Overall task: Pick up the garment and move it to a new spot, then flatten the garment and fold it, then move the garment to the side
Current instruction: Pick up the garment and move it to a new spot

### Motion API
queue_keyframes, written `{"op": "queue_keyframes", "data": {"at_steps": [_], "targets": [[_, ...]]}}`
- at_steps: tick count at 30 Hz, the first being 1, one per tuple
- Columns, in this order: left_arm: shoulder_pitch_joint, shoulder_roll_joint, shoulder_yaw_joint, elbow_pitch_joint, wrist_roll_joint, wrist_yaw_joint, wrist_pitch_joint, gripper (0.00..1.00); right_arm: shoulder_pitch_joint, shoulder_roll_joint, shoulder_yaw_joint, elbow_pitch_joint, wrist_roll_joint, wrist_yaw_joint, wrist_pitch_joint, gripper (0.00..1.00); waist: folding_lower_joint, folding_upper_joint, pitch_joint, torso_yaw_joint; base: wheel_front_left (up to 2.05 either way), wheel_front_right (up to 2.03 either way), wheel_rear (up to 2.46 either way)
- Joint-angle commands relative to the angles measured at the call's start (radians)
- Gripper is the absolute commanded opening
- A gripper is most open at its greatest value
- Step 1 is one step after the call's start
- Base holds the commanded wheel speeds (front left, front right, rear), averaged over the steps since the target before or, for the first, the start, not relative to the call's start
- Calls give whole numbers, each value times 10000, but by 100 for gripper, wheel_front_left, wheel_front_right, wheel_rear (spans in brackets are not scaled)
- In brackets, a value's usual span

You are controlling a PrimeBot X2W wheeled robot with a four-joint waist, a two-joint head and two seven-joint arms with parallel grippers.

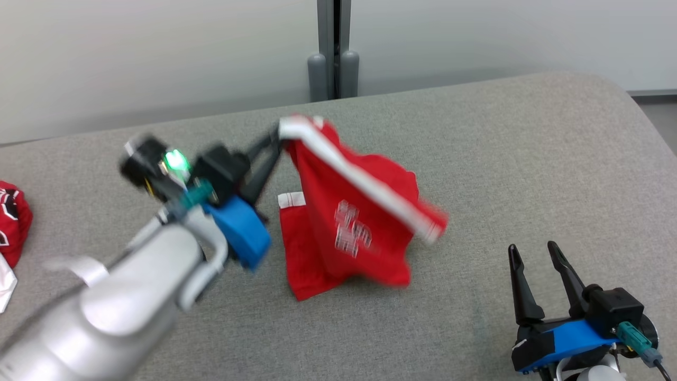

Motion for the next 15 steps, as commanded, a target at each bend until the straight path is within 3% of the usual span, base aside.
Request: {"op": "queue_keyframes", "data": {"at_steps": [1, 9, 15], "targets": [[508, -206, -111, 237, -152, 104, -244, 0, -64, -32, 34, -45, 90, -3, -10, 100, 0, 0, 102, -2, 0, 0, 0], [2818, -1248, -414, 1895, -531, 499, -1252, 0, -208, -32, 33, -25, 155, -3, -10, 100, 0, 0, 514, 75, 0, 0, 0], [3631, -1721, -197, 2480, -452, 506, -1418, 0, -249, -32, 63, 64, 97, -3, -10, 100, 0, 0, 499, 354, 0, 0, 0]]}}
